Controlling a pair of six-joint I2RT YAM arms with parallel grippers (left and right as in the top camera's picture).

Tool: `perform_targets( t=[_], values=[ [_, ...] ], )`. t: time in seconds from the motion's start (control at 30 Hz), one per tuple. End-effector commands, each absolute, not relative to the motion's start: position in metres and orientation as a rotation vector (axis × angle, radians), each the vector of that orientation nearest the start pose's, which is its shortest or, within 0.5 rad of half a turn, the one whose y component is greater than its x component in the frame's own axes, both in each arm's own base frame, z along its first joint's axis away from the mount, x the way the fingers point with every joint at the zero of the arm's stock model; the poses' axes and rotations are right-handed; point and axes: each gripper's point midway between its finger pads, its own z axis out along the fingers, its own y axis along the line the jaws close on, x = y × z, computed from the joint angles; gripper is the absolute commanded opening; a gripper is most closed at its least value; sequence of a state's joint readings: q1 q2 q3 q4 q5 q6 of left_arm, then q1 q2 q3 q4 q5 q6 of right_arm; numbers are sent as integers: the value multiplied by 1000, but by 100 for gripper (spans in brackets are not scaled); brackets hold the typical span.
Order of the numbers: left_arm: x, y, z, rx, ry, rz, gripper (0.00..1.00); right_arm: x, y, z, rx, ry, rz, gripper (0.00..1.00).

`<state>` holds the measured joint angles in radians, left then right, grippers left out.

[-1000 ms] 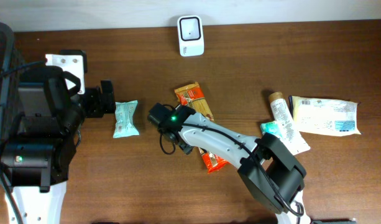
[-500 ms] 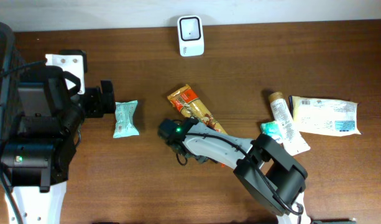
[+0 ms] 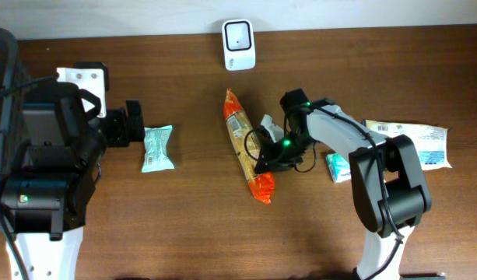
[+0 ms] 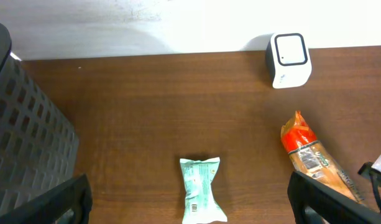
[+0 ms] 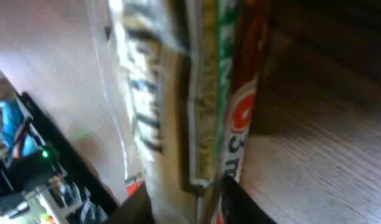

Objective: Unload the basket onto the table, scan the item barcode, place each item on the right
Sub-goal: 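Grasp the orange-capped pasta pack with the right gripper and lift it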

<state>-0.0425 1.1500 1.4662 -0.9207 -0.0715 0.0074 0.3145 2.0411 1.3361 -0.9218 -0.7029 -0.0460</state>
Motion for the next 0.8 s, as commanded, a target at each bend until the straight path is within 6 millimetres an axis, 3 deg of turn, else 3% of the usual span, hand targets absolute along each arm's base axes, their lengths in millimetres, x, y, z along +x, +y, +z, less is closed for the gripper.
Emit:
perform_targets(
  t=[0.0,0.13,0.23,0.33,0.43,0.53,0.6,0.77],
  values=[
    [327,0,353,19,2161,73,99,305,230,42,-622,2940,1173,43],
    [327,0,353,20,2161,73,99,303,242,37,-686,2926,1127,48],
    [327,0,353,19,2161,73,99,306,242,21,-622,2978,1099,49],
    [327,0,353,20,2161,73,99,310,248,18,-597,2969,1094,49],
    [327,0,353,19,2161,73,99,319,250,19,-573,2937,1094,61],
    [327,0,353,20,2161,73,99,333,254,21,-555,2884,1093,64],
    [327,0,353,20,2161,73,99,333,249,11,-485,2940,1014,59],
    [327,0,353,20,2161,73,99,321,260,3,-527,2965,1040,29]
  ],
)
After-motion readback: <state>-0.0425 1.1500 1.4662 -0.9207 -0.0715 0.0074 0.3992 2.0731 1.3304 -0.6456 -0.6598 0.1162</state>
